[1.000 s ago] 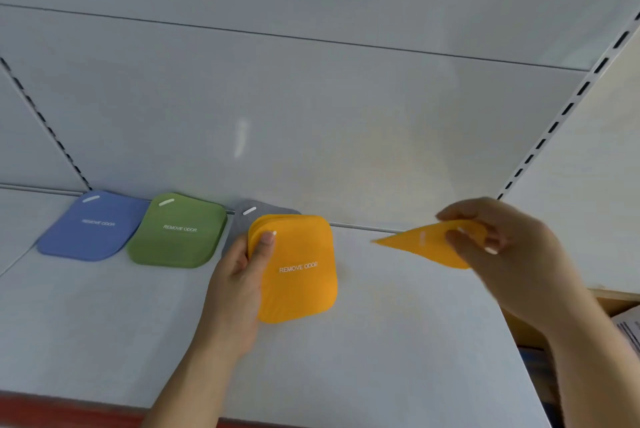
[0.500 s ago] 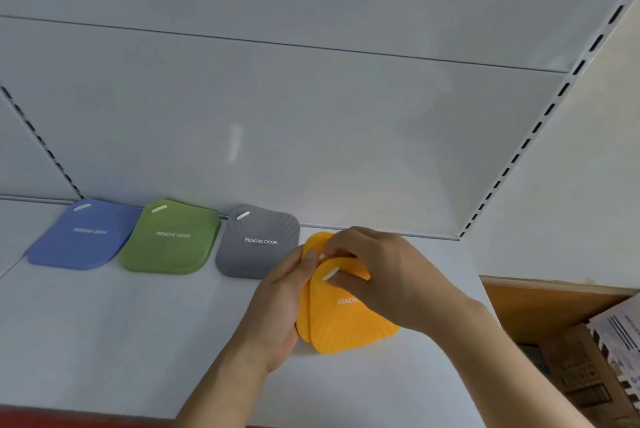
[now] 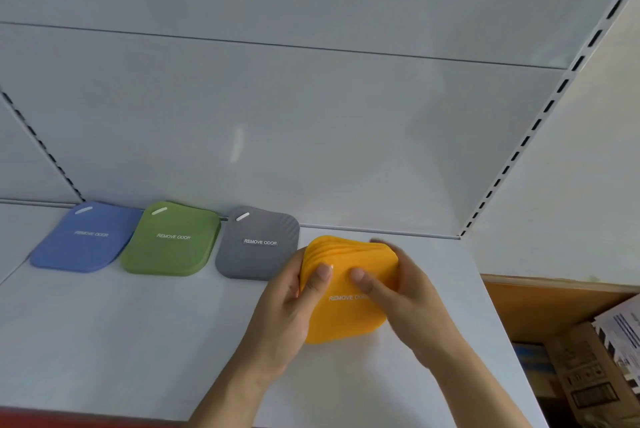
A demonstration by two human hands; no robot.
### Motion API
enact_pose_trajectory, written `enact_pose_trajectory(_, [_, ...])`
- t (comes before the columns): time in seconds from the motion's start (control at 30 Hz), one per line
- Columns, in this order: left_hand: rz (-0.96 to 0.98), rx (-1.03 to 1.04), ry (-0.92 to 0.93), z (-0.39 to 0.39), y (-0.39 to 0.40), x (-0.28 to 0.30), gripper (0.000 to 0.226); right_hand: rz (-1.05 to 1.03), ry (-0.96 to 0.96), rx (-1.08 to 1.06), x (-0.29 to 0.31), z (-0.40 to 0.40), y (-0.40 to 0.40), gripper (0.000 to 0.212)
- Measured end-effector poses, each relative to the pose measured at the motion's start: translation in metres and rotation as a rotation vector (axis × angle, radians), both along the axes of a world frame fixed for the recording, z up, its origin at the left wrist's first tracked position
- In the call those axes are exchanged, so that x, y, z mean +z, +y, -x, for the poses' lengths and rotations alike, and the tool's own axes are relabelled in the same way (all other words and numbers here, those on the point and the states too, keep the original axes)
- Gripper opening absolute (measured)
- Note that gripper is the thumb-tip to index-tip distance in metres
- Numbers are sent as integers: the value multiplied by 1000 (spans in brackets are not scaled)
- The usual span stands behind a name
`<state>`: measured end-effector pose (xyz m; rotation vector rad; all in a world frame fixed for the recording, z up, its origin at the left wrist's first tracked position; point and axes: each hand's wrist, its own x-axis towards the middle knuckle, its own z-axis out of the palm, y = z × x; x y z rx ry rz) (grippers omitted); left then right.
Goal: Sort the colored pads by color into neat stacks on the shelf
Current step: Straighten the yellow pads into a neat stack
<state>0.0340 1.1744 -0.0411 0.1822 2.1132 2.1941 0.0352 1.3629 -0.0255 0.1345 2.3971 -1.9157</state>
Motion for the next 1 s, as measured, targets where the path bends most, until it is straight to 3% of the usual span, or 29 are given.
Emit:
enact_pose_trajectory(0.03, [22, -23, 28, -1, 1, 1, 30, 88, -5, -3, -2, -3, 4, 55])
enact_pose_trajectory(0.13, [65, -71, 118, 3, 0, 7, 30, 39, 207, -66, 1, -11, 8, 20])
enact_pose_trajectory(0.2, [81, -134, 154, 5, -2, 7, 37, -28, 328, -130, 4, -15, 8, 12])
enact_pose_trajectory(0.3, [95, -183, 102, 6, -1, 0, 40, -68, 357, -182, -1, -17, 10, 14])
enact_pose_trajectory(0.43, [237, -83, 90, 8, 14, -10, 28, 0, 281, -199, -19, -16, 12, 18])
enact_pose_trajectory(0.57, [168, -49, 44, 6, 21, -9, 27, 33, 160, -195, -32, -12, 18, 23])
enact_pose_trajectory(0.73, [46, 86, 18, 1, 27, -4, 27, -59, 337, -201, -31, -17, 12, 19])
enact_pose_trajectory(1.0, [65, 76, -34, 0, 30, -5, 33, -82, 317, -203, -49, -16, 7, 37])
